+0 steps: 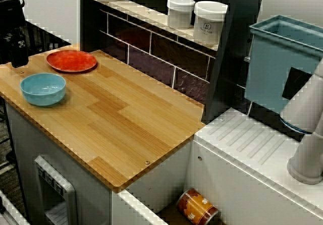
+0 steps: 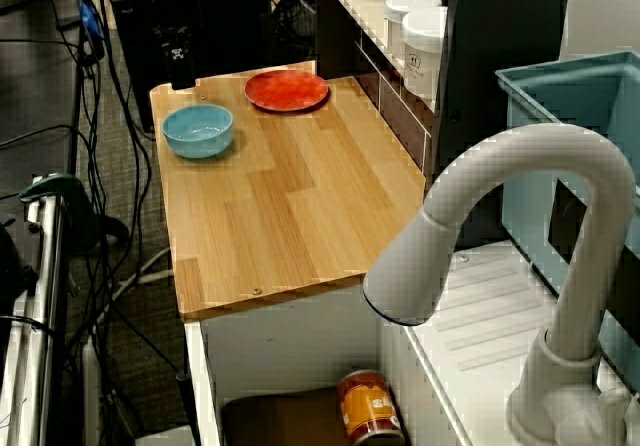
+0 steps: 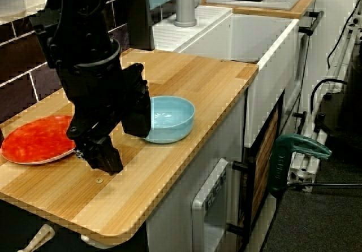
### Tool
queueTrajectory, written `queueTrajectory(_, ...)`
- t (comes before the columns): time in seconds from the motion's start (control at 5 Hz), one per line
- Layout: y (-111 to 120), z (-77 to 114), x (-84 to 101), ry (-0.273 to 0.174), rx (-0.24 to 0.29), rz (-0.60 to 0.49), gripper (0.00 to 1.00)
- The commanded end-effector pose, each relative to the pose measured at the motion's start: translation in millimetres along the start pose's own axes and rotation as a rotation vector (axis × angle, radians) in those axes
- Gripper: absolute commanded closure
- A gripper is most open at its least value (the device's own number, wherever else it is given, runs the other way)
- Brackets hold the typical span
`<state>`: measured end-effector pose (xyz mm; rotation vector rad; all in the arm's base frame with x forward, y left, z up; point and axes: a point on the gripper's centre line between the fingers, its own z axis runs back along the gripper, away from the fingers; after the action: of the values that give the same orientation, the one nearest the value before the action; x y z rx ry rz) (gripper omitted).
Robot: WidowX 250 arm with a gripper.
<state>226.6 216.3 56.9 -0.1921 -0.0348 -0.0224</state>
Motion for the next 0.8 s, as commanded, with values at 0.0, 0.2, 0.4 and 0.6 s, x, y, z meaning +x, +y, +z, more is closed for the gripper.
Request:
queueTrajectory(0.0, 11.0, 5.5, -12.0, 0.001, 0.053, -0.080, 0.00)
queueTrajectory(0.2, -0.2, -7.8, -10.7, 0.010, 0.054, -0.076, 0.00)
queueTrajectory(0.4, -16.8, -30.1, 1.2, 0.016, 0.086, -0.051, 0.00)
queueTrajectory(0.6, -22.2, -32.6, 9.6, 0.023, 0.089, -0.050, 0.00)
